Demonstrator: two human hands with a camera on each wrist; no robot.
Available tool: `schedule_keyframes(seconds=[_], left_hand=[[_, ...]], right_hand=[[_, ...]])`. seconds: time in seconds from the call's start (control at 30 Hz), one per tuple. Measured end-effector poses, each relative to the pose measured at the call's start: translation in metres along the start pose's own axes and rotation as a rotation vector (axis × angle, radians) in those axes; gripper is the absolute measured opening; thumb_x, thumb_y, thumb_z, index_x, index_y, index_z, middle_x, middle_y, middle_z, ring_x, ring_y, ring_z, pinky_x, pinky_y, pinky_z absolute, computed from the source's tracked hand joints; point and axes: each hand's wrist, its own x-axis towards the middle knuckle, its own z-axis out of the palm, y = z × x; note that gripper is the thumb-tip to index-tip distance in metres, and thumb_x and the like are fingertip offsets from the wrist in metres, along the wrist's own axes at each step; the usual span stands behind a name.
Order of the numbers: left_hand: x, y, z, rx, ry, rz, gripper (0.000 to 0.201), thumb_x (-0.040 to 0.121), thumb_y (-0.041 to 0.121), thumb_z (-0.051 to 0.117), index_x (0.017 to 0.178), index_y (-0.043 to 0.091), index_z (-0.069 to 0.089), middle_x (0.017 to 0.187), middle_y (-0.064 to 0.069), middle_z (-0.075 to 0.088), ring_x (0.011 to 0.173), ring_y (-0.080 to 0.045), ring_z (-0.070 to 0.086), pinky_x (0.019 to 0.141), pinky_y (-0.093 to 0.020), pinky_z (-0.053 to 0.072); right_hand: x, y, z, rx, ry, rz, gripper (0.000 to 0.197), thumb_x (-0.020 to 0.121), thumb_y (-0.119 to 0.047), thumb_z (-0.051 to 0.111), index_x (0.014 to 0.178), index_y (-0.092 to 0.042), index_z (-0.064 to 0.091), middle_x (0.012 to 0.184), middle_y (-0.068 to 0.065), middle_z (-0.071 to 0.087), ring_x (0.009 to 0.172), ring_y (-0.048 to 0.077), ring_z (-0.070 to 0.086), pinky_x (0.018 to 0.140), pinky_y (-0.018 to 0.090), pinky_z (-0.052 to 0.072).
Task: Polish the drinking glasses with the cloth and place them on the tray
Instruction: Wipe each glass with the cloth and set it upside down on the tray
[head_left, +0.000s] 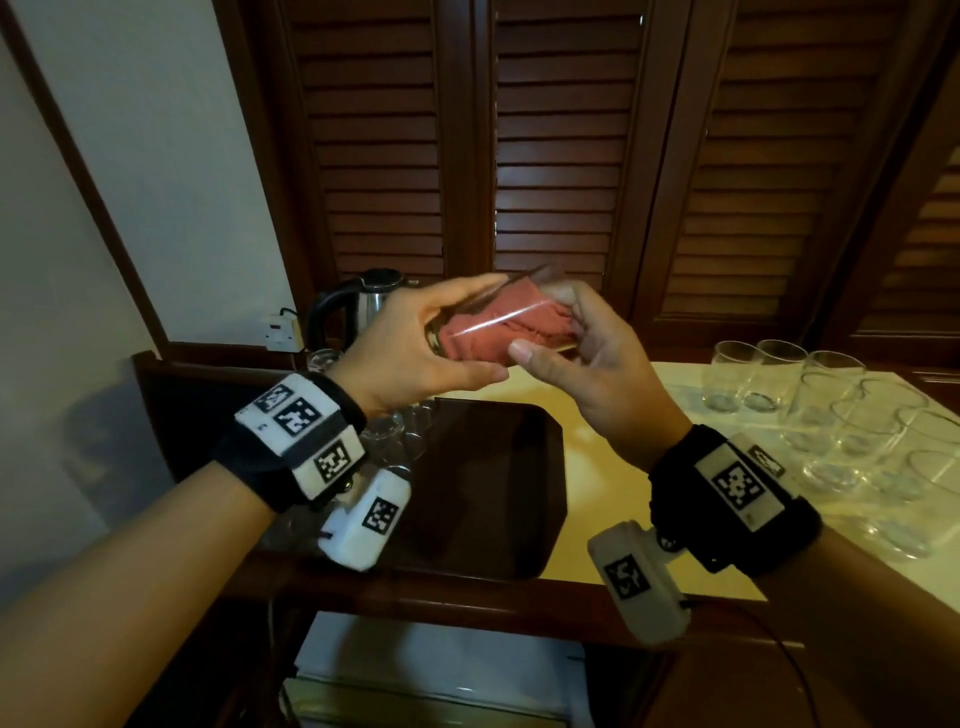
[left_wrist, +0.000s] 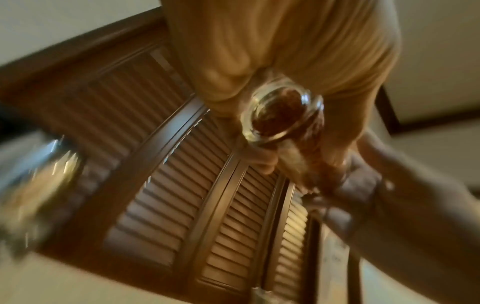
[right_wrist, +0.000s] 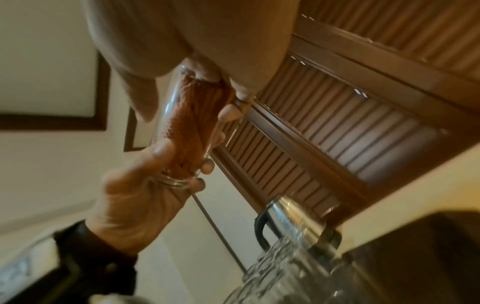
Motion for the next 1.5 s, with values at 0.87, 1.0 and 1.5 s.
schedule_keyframes(seconds=[0.87, 1.0, 1.5], left_hand=[[-0.01, -0.005, 0.01, -0.464, 0.038, -0.206, 0.061, 0.065, 0.036, 0.081, 0.119, 0.014, 0.065, 0.093, 0.001, 0.072, 0.061, -0.014, 0.063, 0.052, -0.019, 0.052], [-0.01, -0.007, 0.007, 0.298, 0.208, 0.134, 0.08, 0.063, 0.048, 0.084, 0.134, 0.02, 0.059, 0.126, 0.007, 0.065, 0.11, -0.007, 0.065, 0.09, -0.026, 0.057], [-0.012, 0.001, 0.007, 0.101, 0.221, 0.023, 0.077, 0.059, 0.032, 0.094, 0.128, 0.014, 0.062, 0.113, 0.008, 0.068, 0.1, -0.003, 0.067, 0.084, -0.023, 0.058]], right_hand=[[-0.003, 0.013, 0.002, -0.135, 0.086, -0.147, 0.035, 0.089, -0.021, 0.068, 0.118, -0.005, 0.056, 0.111, -0.002, 0.063, 0.104, 0.009, 0.063, 0.088, 0.019, 0.051], [-0.006, 0.014, 0.004, 0.125, 0.04, 0.072, 0.038, 0.086, -0.013, 0.067, 0.122, -0.01, 0.054, 0.113, 0.001, 0.065, 0.107, 0.013, 0.065, 0.088, 0.027, 0.053], [0.0, 0.01, 0.007, 0.05, 0.063, -0.019, 0.019, 0.091, -0.006, 0.063, 0.109, -0.01, 0.059, 0.089, -0.019, 0.067, 0.085, -0.004, 0.062, 0.075, 0.014, 0.049]])
